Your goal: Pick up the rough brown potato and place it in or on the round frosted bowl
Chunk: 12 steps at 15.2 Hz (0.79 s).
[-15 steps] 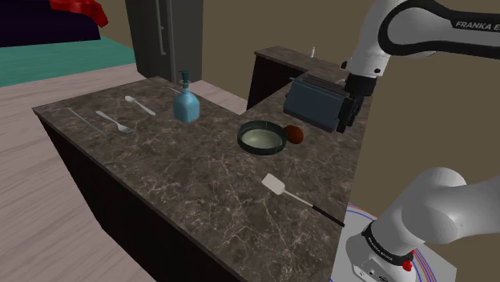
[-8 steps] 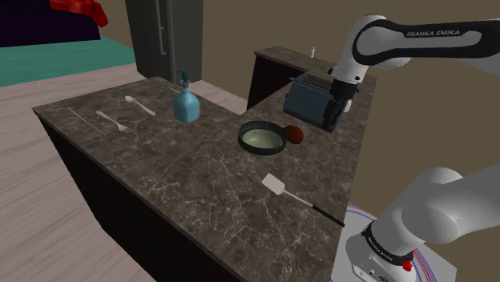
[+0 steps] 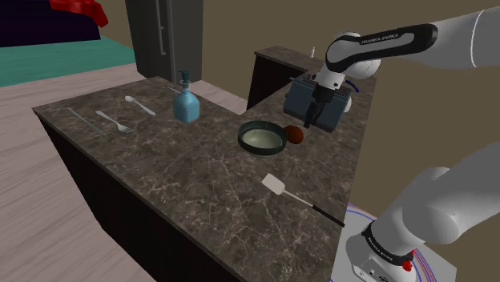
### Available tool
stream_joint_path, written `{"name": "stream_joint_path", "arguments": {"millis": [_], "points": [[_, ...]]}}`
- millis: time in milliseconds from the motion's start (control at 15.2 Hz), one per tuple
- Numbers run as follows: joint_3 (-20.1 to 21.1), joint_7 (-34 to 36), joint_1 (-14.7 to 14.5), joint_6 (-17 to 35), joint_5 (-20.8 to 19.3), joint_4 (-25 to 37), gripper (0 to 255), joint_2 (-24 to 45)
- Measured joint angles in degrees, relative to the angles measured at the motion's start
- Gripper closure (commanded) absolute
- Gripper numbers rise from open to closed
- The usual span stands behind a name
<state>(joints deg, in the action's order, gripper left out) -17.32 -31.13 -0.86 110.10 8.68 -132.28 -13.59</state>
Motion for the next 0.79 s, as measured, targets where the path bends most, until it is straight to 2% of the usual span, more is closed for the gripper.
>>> {"name": "stream_joint_path", "arguments": {"millis": [528, 792], "points": [[-3.4, -13.9, 0.8, 4.5, 11.1, 12.5, 0, 19.1], [-3.2, -16.0, 1.1, 6.1, 13.2, 13.3, 0, 22.1]]}}
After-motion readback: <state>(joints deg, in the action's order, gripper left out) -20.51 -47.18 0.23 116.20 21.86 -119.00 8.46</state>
